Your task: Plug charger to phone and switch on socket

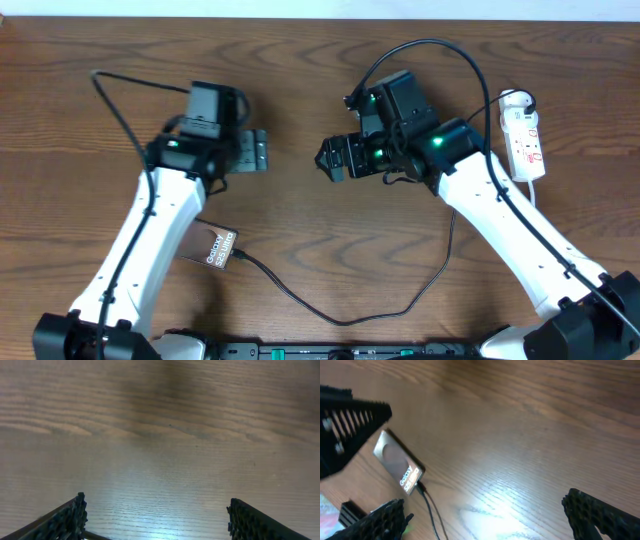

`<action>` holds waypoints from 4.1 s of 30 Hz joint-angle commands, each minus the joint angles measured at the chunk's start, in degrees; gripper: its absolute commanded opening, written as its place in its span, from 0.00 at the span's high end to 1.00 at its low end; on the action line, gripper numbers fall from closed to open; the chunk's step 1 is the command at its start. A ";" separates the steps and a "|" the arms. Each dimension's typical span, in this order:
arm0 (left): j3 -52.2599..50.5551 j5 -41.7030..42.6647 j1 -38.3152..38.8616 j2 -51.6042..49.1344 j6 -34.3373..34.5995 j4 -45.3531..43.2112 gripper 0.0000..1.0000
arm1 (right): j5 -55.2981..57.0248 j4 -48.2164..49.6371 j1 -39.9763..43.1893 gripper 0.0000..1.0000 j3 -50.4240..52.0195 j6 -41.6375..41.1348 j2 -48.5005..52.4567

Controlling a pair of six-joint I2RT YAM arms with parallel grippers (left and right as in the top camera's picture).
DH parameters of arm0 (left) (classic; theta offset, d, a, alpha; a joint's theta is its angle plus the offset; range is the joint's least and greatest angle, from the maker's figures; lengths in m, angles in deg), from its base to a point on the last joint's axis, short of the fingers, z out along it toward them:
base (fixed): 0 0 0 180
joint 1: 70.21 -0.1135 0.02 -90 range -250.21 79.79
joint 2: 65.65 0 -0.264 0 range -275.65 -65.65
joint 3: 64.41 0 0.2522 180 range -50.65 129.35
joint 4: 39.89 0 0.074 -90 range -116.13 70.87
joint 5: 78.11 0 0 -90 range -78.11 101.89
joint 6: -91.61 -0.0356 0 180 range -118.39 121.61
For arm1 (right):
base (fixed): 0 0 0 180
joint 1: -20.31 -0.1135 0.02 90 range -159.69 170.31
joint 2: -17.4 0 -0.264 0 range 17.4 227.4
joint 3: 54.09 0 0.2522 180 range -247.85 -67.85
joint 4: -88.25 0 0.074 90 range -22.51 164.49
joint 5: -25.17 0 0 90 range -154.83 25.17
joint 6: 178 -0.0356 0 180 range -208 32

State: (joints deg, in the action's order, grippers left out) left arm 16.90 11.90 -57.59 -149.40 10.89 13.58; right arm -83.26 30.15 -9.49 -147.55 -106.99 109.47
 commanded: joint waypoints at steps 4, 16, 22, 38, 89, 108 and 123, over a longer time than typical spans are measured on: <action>0.85 -5.18 2.10 0.70 -1.97 0.15 0.13 | -0.63 -0.07 7.65 0.01 -1.31 0.96 -3.13; 0.83 -5.20 2.08 0.70 -1.97 0.39 0.12 | -3.23 -2.58 27.87 0.01 -4.94 7.50 -11.10; 0.83 -5.20 2.08 0.70 -1.97 0.39 0.13 | -14.95 -4.37 43.45 0.01 -4.96 12.85 -10.36; 0.83 -5.20 2.08 0.70 -1.97 0.39 0.12 | -25.62 -7.56 61.59 0.01 -4.94 36.17 2.62; 0.83 -5.20 2.08 0.70 -1.97 0.39 0.14 | -19.50 5.25 57.09 0.01 -4.94 34.29 24.85; 0.83 -5.20 2.08 0.70 -1.97 0.39 0.12 | -17.05 10.51 55.63 0.01 -4.94 31.85 25.27; 0.83 -5.20 2.08 0.70 -1.97 0.39 0.12 | -13.60 11.67 55.47 0.01 -4.94 28.59 25.29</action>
State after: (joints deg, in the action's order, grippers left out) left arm 16.90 7.42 -55.53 -149.40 9.23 13.93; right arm -97.36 41.67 46.46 -151.79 -77.04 134.15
